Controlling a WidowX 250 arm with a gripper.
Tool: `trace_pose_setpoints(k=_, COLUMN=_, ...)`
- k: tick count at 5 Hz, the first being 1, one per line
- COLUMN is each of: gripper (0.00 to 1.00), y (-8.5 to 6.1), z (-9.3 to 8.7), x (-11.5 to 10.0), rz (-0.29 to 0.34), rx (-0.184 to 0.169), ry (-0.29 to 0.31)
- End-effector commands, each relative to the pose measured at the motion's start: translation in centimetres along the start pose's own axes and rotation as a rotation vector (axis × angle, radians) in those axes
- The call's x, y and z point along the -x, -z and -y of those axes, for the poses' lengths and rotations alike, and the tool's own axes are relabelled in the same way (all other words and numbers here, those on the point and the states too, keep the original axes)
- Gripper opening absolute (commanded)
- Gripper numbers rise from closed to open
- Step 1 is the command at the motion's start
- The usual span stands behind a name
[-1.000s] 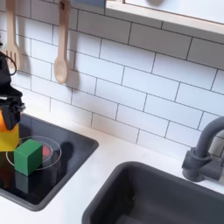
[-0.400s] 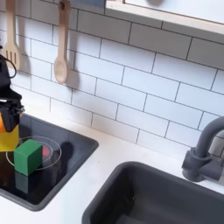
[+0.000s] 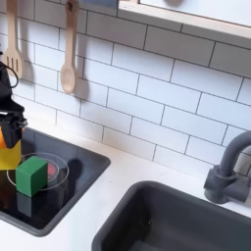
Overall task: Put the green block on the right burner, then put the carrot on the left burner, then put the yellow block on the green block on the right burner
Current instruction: 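Put the carrot on the left burner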
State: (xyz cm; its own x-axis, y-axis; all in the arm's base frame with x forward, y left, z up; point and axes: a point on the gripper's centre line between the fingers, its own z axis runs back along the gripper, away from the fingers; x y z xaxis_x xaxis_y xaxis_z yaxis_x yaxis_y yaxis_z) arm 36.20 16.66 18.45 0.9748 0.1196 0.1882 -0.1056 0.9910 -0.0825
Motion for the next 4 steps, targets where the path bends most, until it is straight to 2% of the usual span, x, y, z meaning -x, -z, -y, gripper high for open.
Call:
trace_pose_setpoints(k=1, gripper=1.0, y=-0.19, z=0.14, x=-0.15, rz=0.022, rx=0.014, ry=-0.007)
trace_pose_setpoints(k=2, gripper=1.0, y=0.06, z=0.12, x=-0.31, rz=0.022, rx=-0.002, ry=-0.018)
trace_pose_setpoints(k=4, gripper=1.0, y=0.18, z=-0.21, x=-0.59, rz=0.037, rx=-0.002, ry=-0.051)
